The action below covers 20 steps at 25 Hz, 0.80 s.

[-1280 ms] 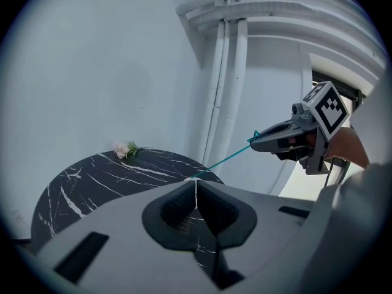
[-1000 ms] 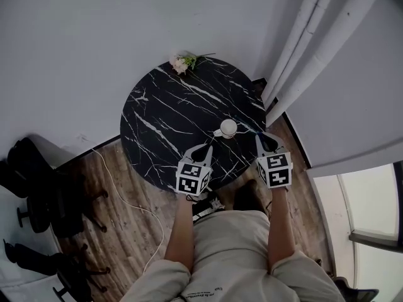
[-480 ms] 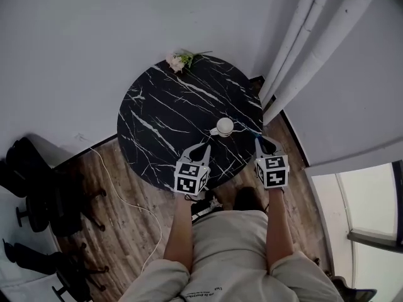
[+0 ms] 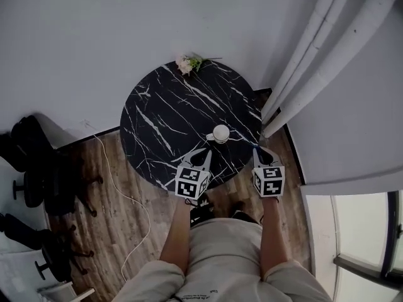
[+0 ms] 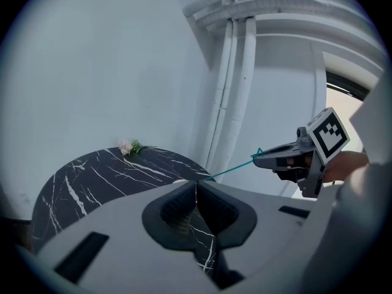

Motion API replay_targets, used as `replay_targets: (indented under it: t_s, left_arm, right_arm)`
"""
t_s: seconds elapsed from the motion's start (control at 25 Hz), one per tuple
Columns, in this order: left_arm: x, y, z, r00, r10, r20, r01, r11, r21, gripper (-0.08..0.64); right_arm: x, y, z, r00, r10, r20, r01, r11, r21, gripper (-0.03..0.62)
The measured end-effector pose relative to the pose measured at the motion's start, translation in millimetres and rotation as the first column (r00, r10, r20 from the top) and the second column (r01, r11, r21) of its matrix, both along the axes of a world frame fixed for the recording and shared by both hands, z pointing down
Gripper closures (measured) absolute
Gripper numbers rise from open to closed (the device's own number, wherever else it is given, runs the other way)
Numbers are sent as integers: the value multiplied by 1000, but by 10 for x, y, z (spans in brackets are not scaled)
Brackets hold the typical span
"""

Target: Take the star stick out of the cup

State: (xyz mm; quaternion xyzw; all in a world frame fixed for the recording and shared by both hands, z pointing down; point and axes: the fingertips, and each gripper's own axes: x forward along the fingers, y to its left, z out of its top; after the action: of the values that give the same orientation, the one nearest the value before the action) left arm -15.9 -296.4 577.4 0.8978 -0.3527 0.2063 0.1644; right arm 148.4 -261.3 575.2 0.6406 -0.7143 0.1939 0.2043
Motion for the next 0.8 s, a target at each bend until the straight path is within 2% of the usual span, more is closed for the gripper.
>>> replay_targets:
  t_s: [0.32, 0.48, 0.8]
  left_arm:
    - [287, 242, -130, 998, -60, 37, 59, 998, 34, 537]
    - [443, 374, -55, 996, -60, 73, 57, 997, 46, 537]
    - [726, 544, 80, 993, -76, 92, 71, 995, 65, 537]
  right_arm:
    - [217, 123, -78, 995, -95, 18, 95, 995, 22, 546]
    - [364, 219, 17, 993, -110, 32, 109, 994, 30, 546]
    - [645, 403, 140, 990, -134, 38, 133, 991, 27, 546]
